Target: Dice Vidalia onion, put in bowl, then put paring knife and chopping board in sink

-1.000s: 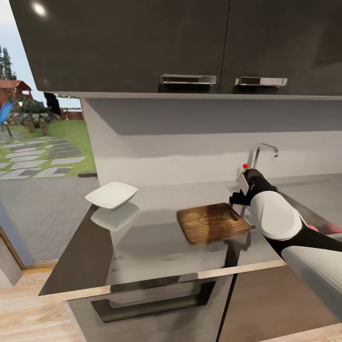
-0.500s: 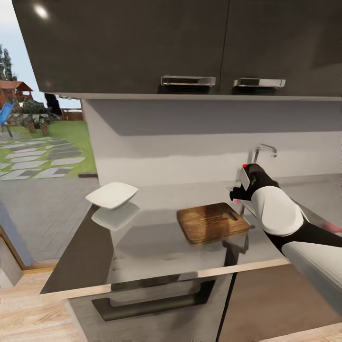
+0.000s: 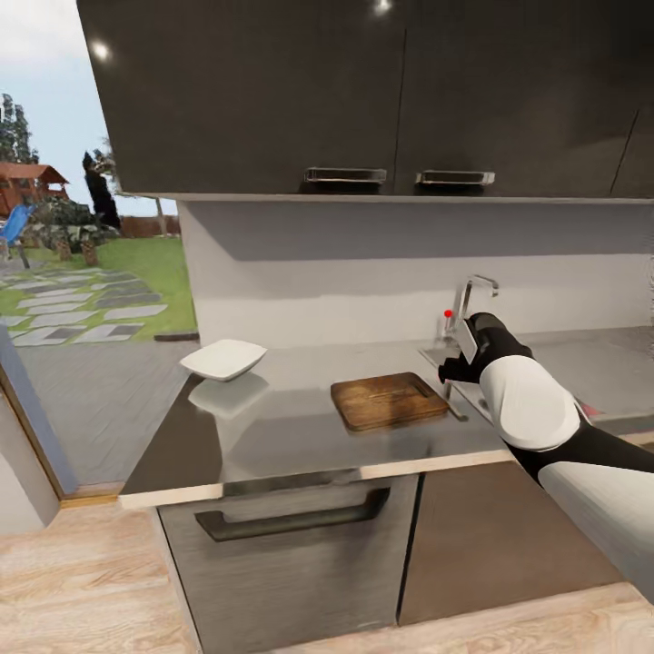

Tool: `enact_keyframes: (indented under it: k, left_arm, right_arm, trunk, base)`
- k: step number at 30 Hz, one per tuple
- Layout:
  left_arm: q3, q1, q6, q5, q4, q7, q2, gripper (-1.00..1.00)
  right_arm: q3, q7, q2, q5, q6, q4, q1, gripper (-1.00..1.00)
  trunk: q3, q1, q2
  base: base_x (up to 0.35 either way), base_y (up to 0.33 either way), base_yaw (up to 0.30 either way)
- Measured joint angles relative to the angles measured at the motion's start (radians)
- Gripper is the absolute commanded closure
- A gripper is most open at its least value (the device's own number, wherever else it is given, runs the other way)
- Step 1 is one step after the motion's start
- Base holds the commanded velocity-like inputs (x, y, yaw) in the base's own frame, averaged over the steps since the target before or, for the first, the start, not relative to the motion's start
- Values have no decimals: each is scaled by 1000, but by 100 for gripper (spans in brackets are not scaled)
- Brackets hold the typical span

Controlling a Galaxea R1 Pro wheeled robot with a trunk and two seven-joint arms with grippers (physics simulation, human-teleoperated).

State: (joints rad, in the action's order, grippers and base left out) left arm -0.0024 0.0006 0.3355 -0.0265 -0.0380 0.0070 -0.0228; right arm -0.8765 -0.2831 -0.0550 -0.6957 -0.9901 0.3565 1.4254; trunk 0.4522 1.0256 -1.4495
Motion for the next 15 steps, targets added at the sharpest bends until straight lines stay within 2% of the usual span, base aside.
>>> enact_keyframes:
  k: [8, 15]
  left_arm:
    - [0, 0, 0, 0, 0, 0, 0, -100]
    - [1, 0, 1, -1, 0, 0, 1, -100]
  right_arm:
    - [0, -1, -25, 0, 1, 0, -1, -100]
    - [1, -1, -31, -2, 3, -1, -1, -100]
  trunk:
    - [-13, 0, 0]
    - [-24, 0, 0]
  base:
    - [-335, -114, 0]
    - [-295, -180, 0]
